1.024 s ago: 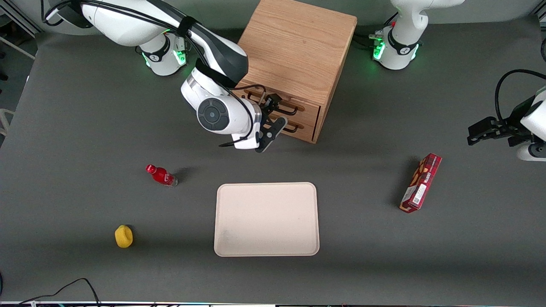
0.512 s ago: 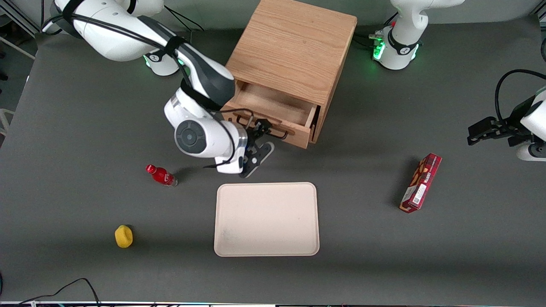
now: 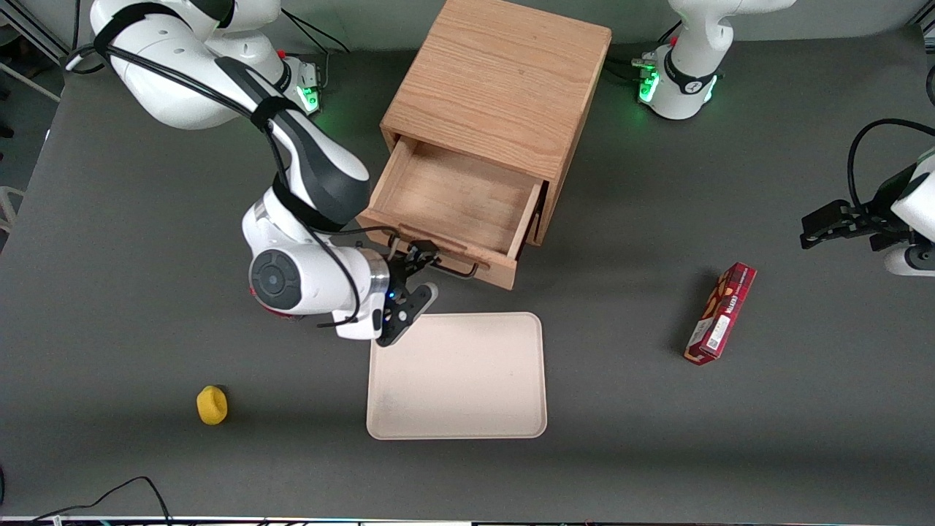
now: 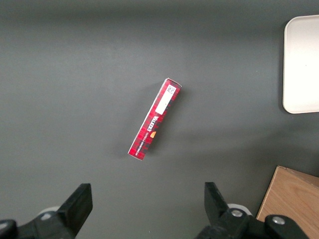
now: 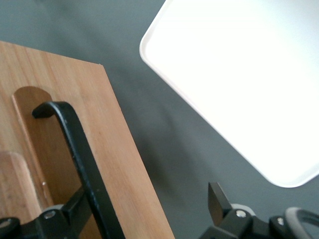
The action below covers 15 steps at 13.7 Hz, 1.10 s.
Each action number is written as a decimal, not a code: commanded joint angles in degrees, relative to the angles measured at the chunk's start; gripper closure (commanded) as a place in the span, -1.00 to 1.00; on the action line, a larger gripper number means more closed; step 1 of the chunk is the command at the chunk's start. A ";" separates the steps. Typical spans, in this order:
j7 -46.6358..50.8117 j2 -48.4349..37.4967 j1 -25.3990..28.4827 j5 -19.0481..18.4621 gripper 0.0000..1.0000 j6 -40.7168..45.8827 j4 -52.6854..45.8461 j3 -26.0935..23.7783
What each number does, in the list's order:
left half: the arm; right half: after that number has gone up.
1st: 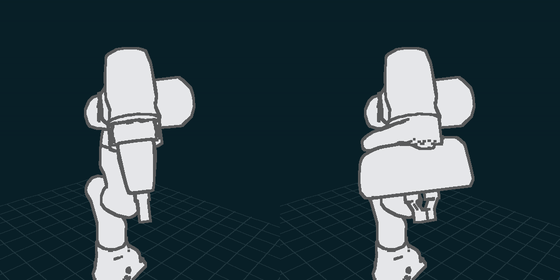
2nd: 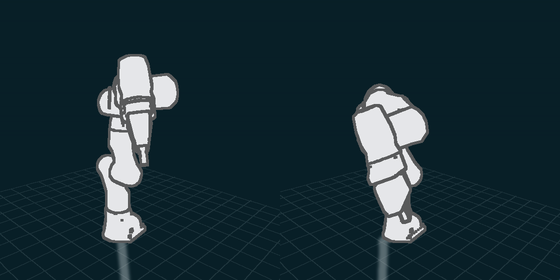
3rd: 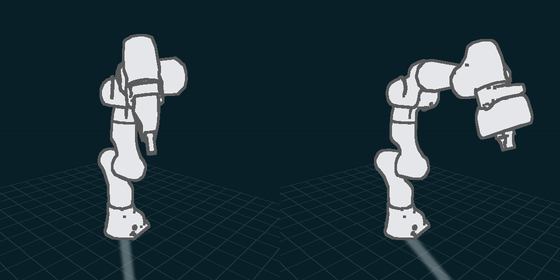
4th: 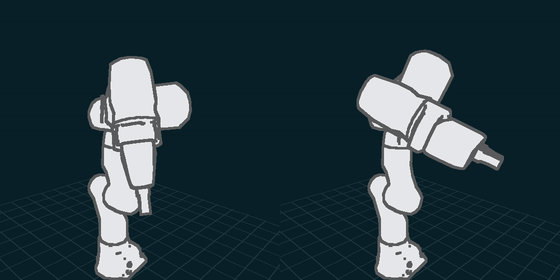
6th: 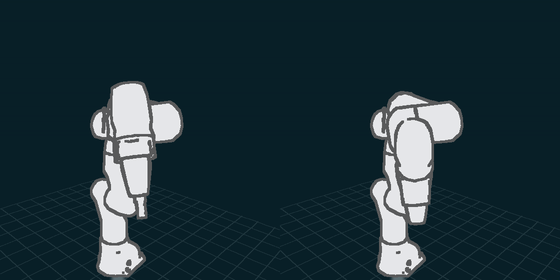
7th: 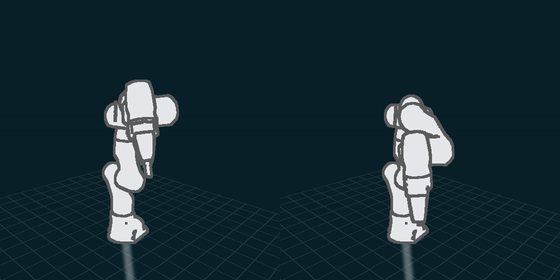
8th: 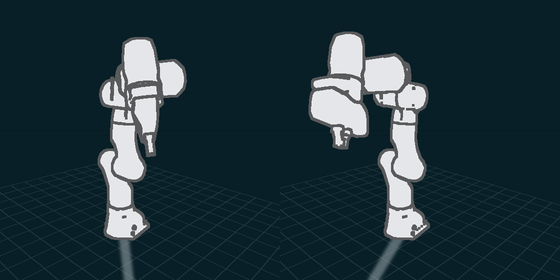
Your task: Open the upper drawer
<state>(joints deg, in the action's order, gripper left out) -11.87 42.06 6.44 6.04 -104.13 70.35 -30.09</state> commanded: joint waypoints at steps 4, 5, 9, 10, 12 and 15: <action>-8.26 2.85 0.60 -0.85 -1.00 3.92 -11.45 3.99; -8.26 2.59 0.60 -0.85 -1.00 5.15 -12.68 3.99; -6.07 -7.85 0.07 -1.29 -1.00 8.76 -12.52 5.73; -3.45 -10.66 0.33 -1.29 -1.00 11.37 -11.82 7.05; 9.42 -16.55 0.42 -1.20 -1.00 16.13 -10.24 7.59; 25.29 -24.72 0.42 -1.47 -1.00 20.08 -7.08 10.56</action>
<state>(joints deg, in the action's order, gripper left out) 5.62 23.72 6.55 5.65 -85.34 57.72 -22.82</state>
